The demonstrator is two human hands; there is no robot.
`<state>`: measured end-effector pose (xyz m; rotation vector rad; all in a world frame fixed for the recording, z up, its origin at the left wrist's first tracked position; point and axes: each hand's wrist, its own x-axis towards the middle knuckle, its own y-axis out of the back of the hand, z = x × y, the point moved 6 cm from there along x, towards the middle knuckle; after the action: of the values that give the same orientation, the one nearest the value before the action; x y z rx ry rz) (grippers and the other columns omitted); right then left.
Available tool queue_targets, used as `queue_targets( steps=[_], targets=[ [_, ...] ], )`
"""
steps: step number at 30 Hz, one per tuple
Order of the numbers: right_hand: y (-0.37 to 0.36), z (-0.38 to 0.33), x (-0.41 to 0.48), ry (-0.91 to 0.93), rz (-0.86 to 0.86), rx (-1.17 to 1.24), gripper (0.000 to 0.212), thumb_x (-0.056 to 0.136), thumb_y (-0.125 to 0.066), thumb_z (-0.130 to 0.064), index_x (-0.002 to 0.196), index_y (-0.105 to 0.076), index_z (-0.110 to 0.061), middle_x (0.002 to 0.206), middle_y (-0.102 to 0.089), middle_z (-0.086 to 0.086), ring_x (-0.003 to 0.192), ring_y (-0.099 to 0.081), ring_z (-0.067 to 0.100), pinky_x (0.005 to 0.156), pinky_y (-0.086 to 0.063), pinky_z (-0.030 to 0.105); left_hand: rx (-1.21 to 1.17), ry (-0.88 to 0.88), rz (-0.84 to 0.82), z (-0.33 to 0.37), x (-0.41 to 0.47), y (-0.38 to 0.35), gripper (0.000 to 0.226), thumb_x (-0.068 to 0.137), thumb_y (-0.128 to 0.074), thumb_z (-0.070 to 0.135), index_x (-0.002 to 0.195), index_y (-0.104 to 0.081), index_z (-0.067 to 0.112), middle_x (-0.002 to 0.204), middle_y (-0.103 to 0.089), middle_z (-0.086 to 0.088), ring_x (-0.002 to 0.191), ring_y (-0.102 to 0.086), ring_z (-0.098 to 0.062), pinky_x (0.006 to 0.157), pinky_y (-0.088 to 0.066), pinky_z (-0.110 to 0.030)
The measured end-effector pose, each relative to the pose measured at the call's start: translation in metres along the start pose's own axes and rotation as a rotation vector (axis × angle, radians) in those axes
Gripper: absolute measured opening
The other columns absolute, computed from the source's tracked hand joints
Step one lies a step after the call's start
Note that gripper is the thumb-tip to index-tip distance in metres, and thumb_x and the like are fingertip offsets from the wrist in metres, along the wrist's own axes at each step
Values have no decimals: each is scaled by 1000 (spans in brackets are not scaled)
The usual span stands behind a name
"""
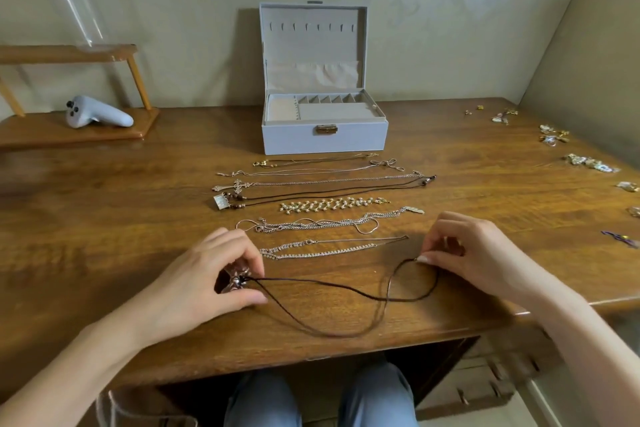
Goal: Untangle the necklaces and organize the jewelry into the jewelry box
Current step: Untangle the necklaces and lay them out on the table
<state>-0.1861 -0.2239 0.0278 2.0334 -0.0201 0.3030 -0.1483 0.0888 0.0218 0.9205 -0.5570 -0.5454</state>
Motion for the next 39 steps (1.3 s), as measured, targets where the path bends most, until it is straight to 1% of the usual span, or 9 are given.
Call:
queue_targets(
  steps=[7,11,21,24,27,30,32,36,39],
  targets=[
    [20,38,-18,-275,87,-52,23,74,-77,-24,64,-58,-29,68,-59,-9,64,-52,11,59,-44,35,-50,67,9,-18,-8,10,48,63,-51,81,90,-53,40,101,-54,16,100,-51,-7,83,-41,-23],
    [17,34,-14,-284,15,-35,20,77,-75,-20,66,-58,-24,66,-59,-4,63,-51,13,59,-42,33,-32,68,-35,-18,-5,12,52,61,-48,85,89,-54,42,101,-54,17,102,-50,-6,84,-41,-21],
    [24,30,-12,-258,-16,16,13,75,-78,-27,69,-66,-23,69,-63,-4,66,-53,11,58,-39,22,-92,44,0,-12,-8,17,31,70,-63,63,88,-59,38,99,-59,11,101,-54,-14,87,-44,-31],
    [33,24,-14,-197,65,44,12,72,-78,-29,70,-66,-27,67,-61,-6,65,-52,11,57,-39,22,-145,59,65,-8,-8,24,21,73,-67,50,87,-61,36,96,-60,10,98,-55,-13,85,-43,-25],
    [31,8,-15,-49,39,55,12,67,-77,-36,74,-67,-38,80,-60,-12,71,-54,12,57,-41,16,-178,100,158,-8,-8,33,9,76,-65,37,84,-63,32,93,-61,11,89,-57,-9,79,-43,-20],
    [15,-14,-15,67,4,125,17,66,-71,-45,81,-71,-38,85,-59,-11,74,-56,11,60,-41,12,-160,138,170,-9,-4,34,5,85,-61,22,87,-63,27,91,-65,15,86,-59,-7,76,-45,-21],
    [-3,-31,-13,130,4,157,20,69,-68,-48,86,-72,-37,87,-58,-13,79,-57,9,66,-43,12,-116,126,128,-2,1,29,5,83,-63,26,87,-62,29,88,-65,14,88,-59,-4,76,-44,-18],
    [-33,-55,1,197,12,72,21,77,-67,-45,94,-71,-33,92,-51,-20,85,-54,2,69,-42,9,135,67,-103,10,13,6,23,69,-60,59,83,-56,40,87,-57,20,95,-50,1,77,-38,-13],
    [-44,-69,9,212,-4,45,21,80,-68,-40,98,-69,-30,92,-48,-20,83,-51,-1,67,-40,7,221,80,-193,11,18,-2,20,76,-63,53,78,-51,38,84,-51,21,89,-43,5,72,-34,-11]
  ],
)
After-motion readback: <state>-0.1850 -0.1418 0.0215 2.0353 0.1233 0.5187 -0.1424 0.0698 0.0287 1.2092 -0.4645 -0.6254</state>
